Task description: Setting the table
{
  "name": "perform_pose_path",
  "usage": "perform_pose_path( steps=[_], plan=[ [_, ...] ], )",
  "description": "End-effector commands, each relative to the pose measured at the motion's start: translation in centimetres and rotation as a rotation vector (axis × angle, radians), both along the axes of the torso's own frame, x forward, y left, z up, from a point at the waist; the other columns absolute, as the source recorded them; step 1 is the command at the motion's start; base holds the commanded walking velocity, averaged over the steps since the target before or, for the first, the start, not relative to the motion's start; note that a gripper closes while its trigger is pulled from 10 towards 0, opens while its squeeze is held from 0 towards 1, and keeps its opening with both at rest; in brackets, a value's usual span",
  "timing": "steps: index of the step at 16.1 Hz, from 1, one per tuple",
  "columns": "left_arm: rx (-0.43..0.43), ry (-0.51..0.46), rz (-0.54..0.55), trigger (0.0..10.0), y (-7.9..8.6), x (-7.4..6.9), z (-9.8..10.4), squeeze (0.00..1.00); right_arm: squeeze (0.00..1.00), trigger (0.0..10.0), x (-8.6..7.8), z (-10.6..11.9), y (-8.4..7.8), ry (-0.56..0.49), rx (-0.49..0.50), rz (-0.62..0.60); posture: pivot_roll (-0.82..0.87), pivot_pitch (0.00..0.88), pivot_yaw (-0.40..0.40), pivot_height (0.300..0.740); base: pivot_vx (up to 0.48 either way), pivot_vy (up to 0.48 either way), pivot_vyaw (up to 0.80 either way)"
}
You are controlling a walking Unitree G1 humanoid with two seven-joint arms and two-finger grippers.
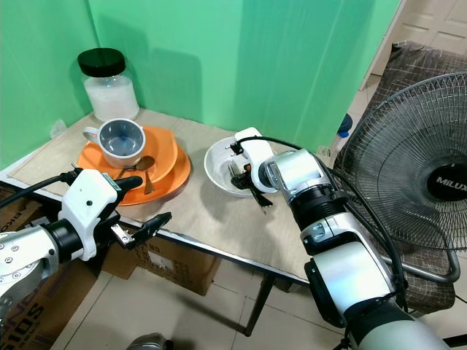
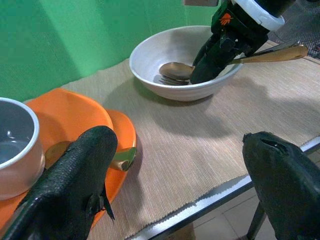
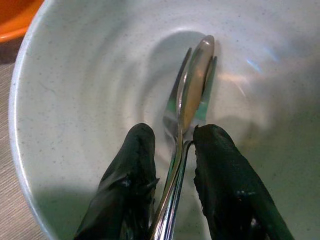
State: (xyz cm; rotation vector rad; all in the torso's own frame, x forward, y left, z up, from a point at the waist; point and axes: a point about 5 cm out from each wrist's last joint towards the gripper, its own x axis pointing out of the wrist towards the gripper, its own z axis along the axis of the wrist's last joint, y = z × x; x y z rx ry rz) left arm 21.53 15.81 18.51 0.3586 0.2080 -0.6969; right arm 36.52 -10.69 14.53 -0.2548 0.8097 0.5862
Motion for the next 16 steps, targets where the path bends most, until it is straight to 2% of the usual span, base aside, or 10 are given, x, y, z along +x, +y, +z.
perform_pose_path(
  steps=[1, 2, 3, 4, 12, 16],
  plan=[
    [0.008, 0.006, -0.009, 10.0, -0.1, 0.1, -0.2, 0.0, 0.0, 10.0, 0.3, 0.4, -0.5, -0.015, -0.006, -0.024, 0.12, 0.0, -0.06, 0.74, 0.0, 0.0, 0.0],
    [0.007, 0.006, -0.01, 10.0, -0.2, 0.1, -0.2, 0.0, 0.0, 9.2, 0.3, 0.4, -0.5, -0.017, -0.002, -0.025, 0.12, 0.0, -0.06, 0.74, 0.0, 0.0, 0.0],
    [0.007, 0.006, -0.01, 10.0, -0.2, 0.1, -0.2, 0.0, 0.0, 1.5, 0.3, 0.6, -0.3, -0.02, 0.01, -0.023, 0.12, 0.0, -0.061, 0.74, 0.0, 0.0, 0.0],
    [0.006, 0.005, -0.009, 10.0, -0.2, 0.1, -0.2, 0.0, 0.0, 0.0, 0.3, 0.5, -0.3, -0.019, 0.012, -0.022, 0.12, 0.0, -0.063, 0.74, 0.0, 0.0, 0.0],
    [0.001, 0.016, -0.013, 10.0, -0.3, -0.2, -0.3, 0.0, 0.0, 0.0, 0.2, 0.3, 0.1, -0.014, 0.025, -0.01, 0.13, 0.0, -0.062, 0.74, 0.0, 0.0, 0.0],
    [0.0, 0.013, -0.02, 10.0, -0.3, 0.0, -0.1, 0.0, 0.0, 0.0, 0.9, 1.6, 0.3, -0.095, 0.078, -0.014, 0.13, 0.0, -0.048, 0.74, 0.0, 0.0, 0.0]
  ],
)
